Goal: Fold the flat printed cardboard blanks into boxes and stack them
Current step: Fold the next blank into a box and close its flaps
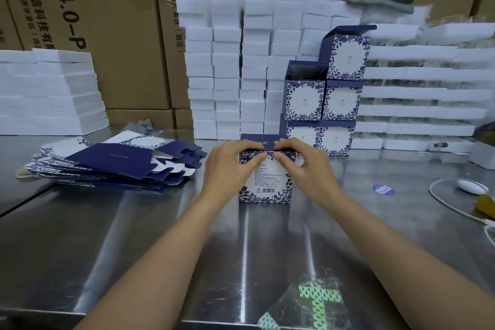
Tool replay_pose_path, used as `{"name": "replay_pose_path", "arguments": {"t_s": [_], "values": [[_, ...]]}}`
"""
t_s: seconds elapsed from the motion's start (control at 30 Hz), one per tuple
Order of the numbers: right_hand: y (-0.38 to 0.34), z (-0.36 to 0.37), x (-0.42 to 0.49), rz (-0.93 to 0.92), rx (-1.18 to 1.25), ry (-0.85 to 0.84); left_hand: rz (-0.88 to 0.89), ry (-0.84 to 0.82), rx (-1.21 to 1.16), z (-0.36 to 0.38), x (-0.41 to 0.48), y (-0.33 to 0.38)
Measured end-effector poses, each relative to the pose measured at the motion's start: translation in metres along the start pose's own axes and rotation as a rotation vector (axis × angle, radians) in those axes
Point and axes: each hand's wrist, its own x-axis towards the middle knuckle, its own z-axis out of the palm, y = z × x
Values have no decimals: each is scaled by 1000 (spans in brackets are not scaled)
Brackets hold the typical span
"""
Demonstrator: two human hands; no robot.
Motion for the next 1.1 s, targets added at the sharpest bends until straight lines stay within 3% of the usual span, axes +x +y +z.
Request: {"name": "replay_pose_path", "arguments": {"t_s": [0.33,0.57,1.1], "values": [[11,-7,4,77,266,-85,-78,-95,-166,-7,9,-8],[16,-11,6,131,306,-79,-108,-107,-192,-8,8,-12],[11,-18,9,419,629,-73,-197,-47,-346,-9,9,-15]]}}
